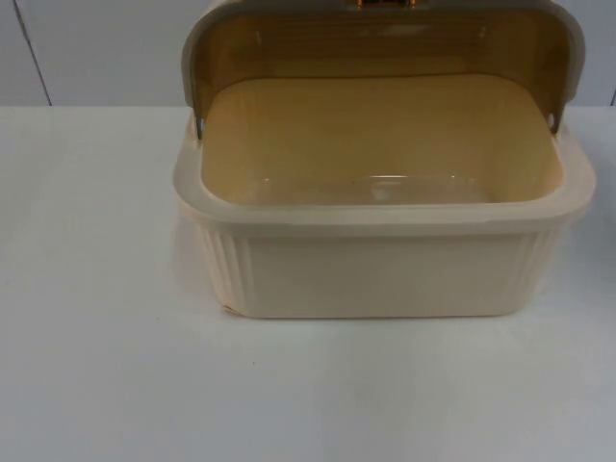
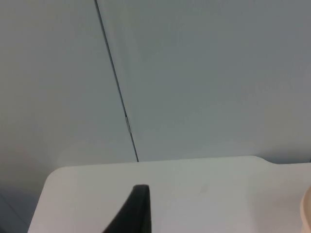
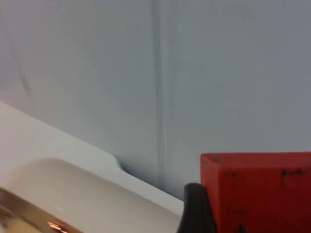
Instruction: Open the box lid with the left hand, place the block into the box with the right hand, then close the box lid with the left hand.
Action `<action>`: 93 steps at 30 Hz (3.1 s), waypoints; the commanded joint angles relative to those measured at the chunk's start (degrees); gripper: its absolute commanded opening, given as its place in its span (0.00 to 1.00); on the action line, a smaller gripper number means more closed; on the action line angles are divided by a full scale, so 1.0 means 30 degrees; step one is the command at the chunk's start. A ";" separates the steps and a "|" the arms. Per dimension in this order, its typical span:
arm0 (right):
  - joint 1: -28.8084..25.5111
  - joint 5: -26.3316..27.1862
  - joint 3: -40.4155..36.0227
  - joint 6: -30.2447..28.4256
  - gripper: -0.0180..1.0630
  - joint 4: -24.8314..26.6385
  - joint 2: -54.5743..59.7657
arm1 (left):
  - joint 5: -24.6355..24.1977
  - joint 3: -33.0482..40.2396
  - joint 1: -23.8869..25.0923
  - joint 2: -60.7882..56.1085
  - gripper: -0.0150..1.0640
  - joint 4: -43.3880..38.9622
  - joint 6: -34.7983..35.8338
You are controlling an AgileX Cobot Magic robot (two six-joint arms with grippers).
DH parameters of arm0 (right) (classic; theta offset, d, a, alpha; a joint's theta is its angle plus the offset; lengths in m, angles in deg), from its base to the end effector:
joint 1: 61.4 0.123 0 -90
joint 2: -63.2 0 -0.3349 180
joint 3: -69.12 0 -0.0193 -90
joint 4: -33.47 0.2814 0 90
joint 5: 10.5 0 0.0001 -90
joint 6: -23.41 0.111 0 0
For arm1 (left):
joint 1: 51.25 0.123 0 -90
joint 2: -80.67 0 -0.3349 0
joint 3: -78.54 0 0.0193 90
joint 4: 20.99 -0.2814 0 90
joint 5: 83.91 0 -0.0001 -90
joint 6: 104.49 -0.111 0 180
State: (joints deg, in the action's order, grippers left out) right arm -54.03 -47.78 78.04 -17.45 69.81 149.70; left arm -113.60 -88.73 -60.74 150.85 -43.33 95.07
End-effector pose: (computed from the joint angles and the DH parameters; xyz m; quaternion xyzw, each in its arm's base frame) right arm 0.3401 0.0842 0.5027 -0.2291 0.7747 0.1330 0.5741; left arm 0.2651 -0.0231 0.4533 0.0148 0.8207 0.0311 0.5704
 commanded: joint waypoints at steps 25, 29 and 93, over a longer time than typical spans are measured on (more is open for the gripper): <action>0.9574 1.3592 -0.9030 0.3363 0.02 -0.2490 0.1811 | 0.0017 0.0086 0.0062 -0.0070 0.98 -0.0264 0.0126; 0.9574 1.1459 -0.7491 0.3193 0.02 -0.2569 0.3691 | 0.0017 0.0086 0.0062 -0.0070 0.98 -0.0398 0.0126; 0.8559 1.0081 -0.7381 3.1439 0.06 -3.1573 0.9284 | -0.0427 0.0086 0.0062 -0.0045 0.98 -0.0910 0.0126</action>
State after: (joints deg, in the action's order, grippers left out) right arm -28.03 -16.84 55.61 76.76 -24.75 177.68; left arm -115.16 -88.73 -60.74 150.85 -45.60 95.07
